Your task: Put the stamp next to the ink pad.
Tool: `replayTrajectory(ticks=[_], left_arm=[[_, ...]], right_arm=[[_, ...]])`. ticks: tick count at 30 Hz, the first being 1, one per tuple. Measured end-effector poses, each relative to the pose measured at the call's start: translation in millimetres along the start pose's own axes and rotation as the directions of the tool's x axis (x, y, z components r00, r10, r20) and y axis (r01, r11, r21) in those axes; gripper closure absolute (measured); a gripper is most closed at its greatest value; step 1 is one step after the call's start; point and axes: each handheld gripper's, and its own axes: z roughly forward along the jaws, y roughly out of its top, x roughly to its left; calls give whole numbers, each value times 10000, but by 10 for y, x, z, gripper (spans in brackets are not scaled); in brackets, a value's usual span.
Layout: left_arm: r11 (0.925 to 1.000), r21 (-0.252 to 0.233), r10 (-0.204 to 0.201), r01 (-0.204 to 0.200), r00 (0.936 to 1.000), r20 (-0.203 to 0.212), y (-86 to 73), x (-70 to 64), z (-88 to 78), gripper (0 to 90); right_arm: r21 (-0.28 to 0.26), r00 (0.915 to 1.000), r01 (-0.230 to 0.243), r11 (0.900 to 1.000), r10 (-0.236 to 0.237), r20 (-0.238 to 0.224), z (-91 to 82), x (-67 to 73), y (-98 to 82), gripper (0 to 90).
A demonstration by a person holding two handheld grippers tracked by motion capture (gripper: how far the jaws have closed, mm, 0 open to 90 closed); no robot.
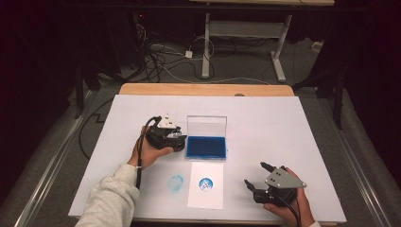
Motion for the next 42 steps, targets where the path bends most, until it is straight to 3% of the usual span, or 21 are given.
replayTrajectory(ticks=[19,29,42], left_arm=[[9992,392,-60,65,9999,-129,-71,19,115,542],[9995,309,-111,115,9999,-116,-87,13,125,533],[9999,-30,-140,139,9991,-409,-53,-14,58,430]], right_arm=[[126,9999,67,9999,-65,-127,19,13,-8,227],[134,9998,144,9998,-142,-149,18,15,-7,227],[107,9998,137,9998,-136,-118,4,16,0,227]])
